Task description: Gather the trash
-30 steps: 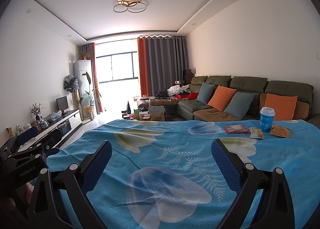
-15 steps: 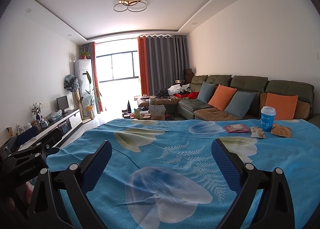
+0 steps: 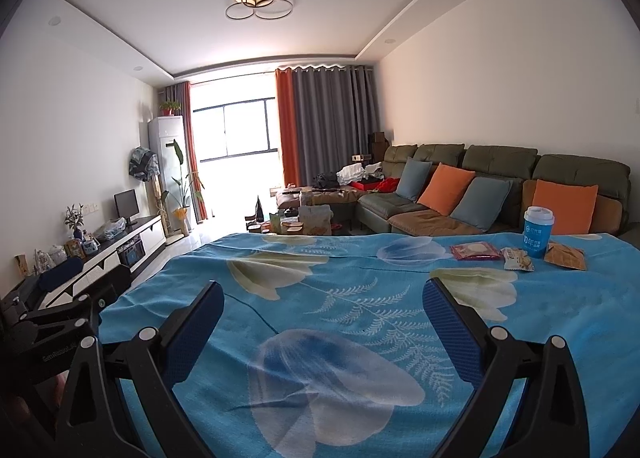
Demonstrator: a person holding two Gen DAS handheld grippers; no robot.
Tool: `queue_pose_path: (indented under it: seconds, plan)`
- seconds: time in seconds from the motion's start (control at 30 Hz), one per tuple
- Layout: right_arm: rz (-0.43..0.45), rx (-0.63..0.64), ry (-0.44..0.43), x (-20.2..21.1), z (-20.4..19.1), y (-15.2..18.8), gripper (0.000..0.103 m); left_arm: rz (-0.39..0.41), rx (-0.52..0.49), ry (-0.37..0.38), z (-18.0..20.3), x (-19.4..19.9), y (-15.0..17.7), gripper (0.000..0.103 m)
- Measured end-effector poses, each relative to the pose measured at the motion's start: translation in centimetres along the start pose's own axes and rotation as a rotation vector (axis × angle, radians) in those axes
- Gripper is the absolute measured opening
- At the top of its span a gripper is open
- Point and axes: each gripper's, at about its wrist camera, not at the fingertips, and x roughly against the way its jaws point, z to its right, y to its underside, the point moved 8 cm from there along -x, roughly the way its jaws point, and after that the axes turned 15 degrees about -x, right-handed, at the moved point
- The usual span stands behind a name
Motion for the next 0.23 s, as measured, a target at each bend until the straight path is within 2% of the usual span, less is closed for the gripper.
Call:
queue_pose_path:
  seconds: [0.1,0.23]
  plan:
    - [-0.052,-0.004,-0.005,-0.5,0.5,-0.3,0.096,-0.061,0.029,0.047,-0.2,-1.5,0.2,0.097]
    - [-0.15,-0.005,0.07,-2.3,2.8,-1.2,0.096,-0.206,0.035,0.109,0.3,-5.6,0.1,0.097]
